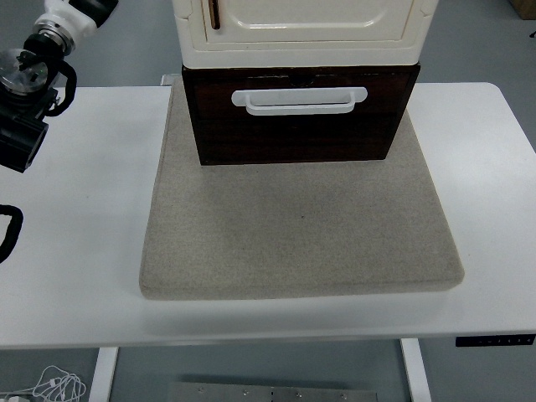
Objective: Open the drawer under the combination cabinet
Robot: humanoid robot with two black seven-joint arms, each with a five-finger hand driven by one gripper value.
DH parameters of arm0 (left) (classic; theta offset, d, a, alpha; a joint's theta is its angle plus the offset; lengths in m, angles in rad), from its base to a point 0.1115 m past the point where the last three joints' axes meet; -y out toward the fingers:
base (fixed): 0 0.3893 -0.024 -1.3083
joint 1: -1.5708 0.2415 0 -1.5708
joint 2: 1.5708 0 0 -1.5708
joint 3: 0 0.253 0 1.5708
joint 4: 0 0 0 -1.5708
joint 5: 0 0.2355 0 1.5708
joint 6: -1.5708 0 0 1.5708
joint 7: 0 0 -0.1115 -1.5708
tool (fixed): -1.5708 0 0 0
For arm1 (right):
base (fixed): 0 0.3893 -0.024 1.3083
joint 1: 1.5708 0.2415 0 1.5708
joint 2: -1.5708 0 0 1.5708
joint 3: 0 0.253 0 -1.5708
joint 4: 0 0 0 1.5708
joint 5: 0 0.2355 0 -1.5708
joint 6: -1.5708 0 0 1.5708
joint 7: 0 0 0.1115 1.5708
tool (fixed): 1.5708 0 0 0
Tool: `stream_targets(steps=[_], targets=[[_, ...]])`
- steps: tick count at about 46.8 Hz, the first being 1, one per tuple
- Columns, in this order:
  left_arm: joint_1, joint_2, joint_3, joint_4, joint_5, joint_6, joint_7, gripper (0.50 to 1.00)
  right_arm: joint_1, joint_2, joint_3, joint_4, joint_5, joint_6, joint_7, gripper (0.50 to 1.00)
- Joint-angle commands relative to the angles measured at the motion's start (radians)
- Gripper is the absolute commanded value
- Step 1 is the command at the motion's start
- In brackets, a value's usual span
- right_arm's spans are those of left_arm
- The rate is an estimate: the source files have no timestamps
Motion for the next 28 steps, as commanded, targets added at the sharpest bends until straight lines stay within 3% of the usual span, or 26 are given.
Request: stream_targets(steps=[1,17,28], targets=[[-0.032,0.028,0.000,0.000,0.008,0.001,0.001,1.000,0.000,0.000,0.000,0.000,0.000,0.000,0.000,0.926],[-0.240,0.153,0.044,-0.026,0.063,0.052,0.003,1.000,0.000,0.000,0.000,0.000,0.000,0.000,0.000,0.926],[-0.323,0.245,0.107,-0.216,0.089,0.049,0.001,1.000,0.000,0.000,0.000,0.000,0.000,0.000,0.000,0.926]])
